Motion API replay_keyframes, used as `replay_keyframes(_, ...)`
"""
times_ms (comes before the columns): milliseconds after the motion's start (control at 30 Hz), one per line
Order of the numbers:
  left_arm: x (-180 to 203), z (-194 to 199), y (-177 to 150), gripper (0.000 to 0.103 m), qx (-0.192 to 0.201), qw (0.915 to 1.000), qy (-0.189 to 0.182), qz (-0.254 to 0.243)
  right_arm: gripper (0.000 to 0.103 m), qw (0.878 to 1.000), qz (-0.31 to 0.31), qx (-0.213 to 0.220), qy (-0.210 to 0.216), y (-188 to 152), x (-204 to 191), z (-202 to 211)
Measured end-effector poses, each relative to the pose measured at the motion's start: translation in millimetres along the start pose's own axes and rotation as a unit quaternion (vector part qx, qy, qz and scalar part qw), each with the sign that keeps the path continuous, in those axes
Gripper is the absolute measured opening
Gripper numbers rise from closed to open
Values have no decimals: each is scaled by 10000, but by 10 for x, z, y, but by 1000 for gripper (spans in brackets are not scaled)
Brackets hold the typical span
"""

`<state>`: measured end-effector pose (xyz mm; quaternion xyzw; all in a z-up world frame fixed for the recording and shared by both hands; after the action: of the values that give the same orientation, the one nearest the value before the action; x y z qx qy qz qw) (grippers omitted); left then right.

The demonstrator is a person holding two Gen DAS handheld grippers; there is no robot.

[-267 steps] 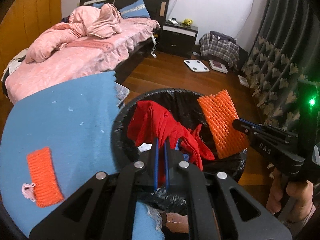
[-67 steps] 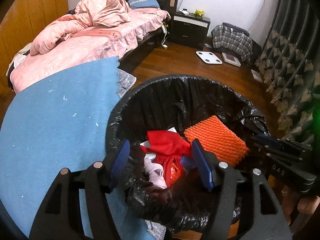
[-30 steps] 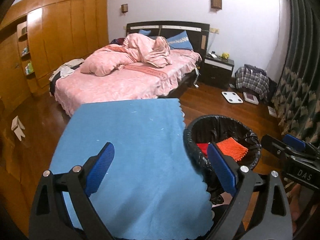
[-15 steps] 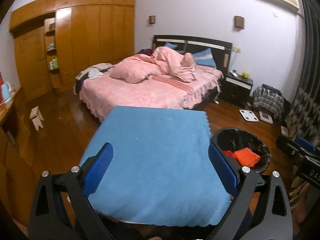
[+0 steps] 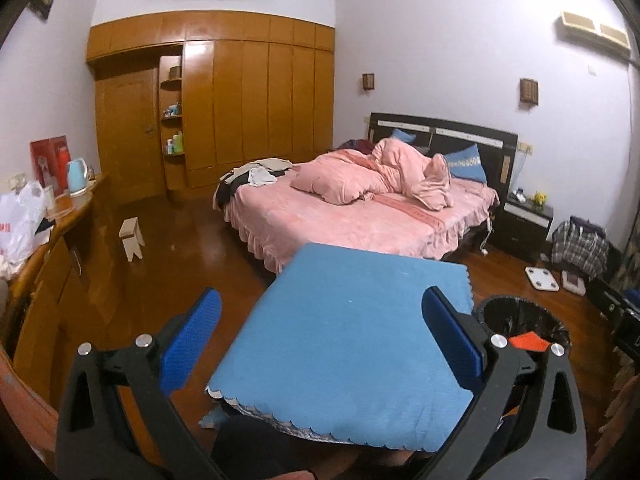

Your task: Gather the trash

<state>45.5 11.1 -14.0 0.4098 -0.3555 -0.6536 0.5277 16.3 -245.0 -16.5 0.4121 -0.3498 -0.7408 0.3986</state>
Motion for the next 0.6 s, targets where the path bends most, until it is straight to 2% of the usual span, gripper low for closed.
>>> replay_keyframes(233,-21,316,-7,98,238,9992,268,-178,97,9990,-19,299,-342,-14,-24,161)
replay_keyframes(367,12,402,57,98,258,9996,-22,-104,97,9983,-89,404,-402,7,-28,229)
replay_keyframes(533,106,515,149,98,497,9986,-47,-165,97,9942,-36,869,-631,76,13,392)
replay_keyframes(600,167,517,158,98,493,9985,-102,-200,97,9932,-11,929,-704,85,15,412)
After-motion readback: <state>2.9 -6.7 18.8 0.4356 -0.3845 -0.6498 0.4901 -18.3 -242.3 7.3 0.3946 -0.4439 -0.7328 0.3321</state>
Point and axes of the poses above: each gripper's, at about its wrist camera, not at the fingertips, and z roughly against the way its jaws point, x to its right, y to its top, the point moved 6 cm from there along -z, roughly the way its jaws point, and after that the axes turned 11 degrees about -z, right-handed, at the moved point
